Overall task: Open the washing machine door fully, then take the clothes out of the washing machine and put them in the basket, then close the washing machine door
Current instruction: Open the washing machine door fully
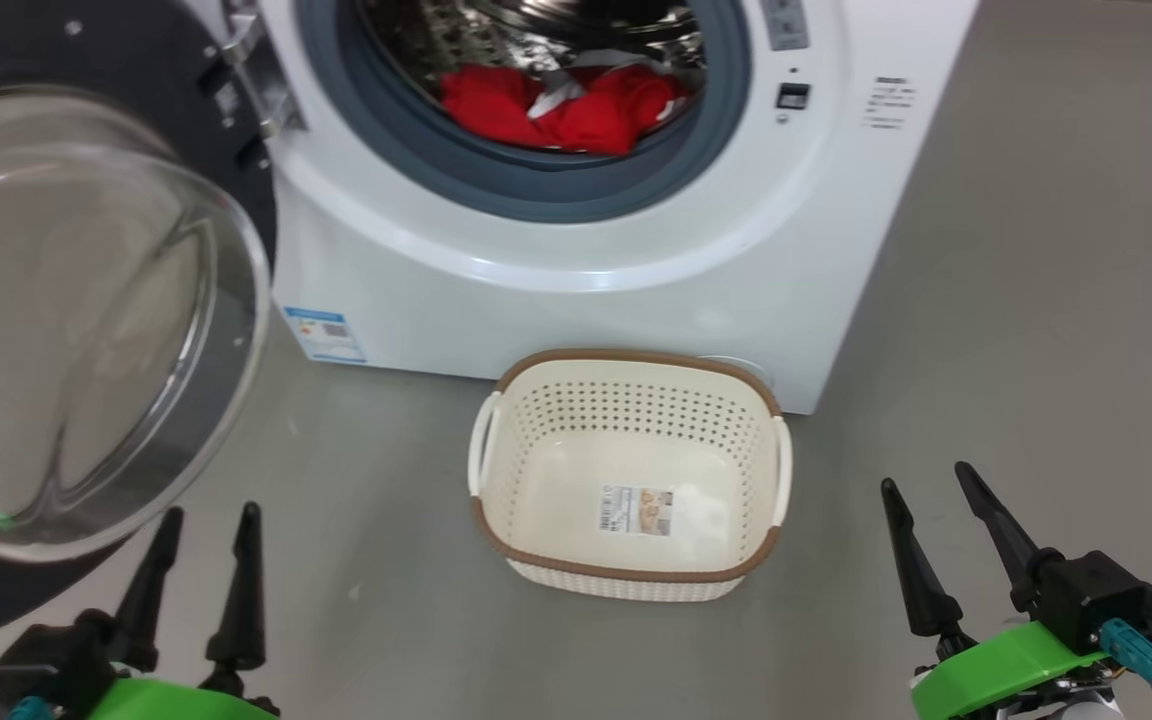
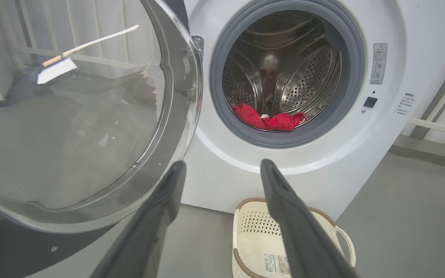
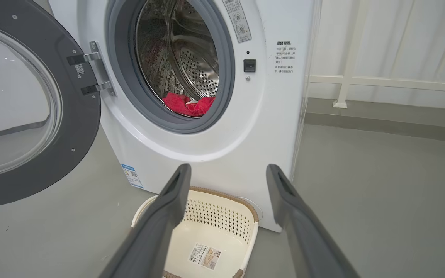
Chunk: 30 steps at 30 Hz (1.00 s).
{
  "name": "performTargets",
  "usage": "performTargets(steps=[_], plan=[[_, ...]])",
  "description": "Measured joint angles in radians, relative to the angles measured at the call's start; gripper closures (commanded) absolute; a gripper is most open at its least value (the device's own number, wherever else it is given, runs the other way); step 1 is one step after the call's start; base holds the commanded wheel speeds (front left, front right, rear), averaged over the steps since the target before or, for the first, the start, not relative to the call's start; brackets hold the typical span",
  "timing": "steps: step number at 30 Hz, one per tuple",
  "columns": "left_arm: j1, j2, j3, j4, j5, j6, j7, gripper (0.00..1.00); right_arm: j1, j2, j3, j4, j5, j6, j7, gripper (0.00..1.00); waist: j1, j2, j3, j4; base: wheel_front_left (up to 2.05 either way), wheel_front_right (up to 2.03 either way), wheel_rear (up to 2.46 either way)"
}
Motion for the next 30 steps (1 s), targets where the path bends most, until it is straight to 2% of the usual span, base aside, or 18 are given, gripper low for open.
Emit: performTargets(steps=[12, 23, 30], plan=[[0.048, 0.040, -0.122, -0.068, -0.021, 0.000, 0.000, 0.00, 0.042, 0.005, -0.040, -0.016, 0.010, 0.000, 0.000, 0.00, 0.0000, 0.0000, -0.014, -0.108, 0.00, 0.00, 0.00], [0.079, 0.061, -0.139, -0.097, -0.022, 0.000, 0.000, 0.00, 0.068, 0.011, -0.064, -0.026, 0.010, 0.000, 0.000, 0.00, 0.0000, 0.0000, -0.031, -0.192, 0.00, 0.00, 0.00], [0.080, 0.062, -0.137, -0.097, -0.022, 0.000, 0.000, 0.00, 0.070, 0.012, -0.075, -0.032, 0.010, 0.000, 0.000, 0.00, 0.0000, 0.0000, -0.034, -0.222, 0.00, 0.00, 0.00]])
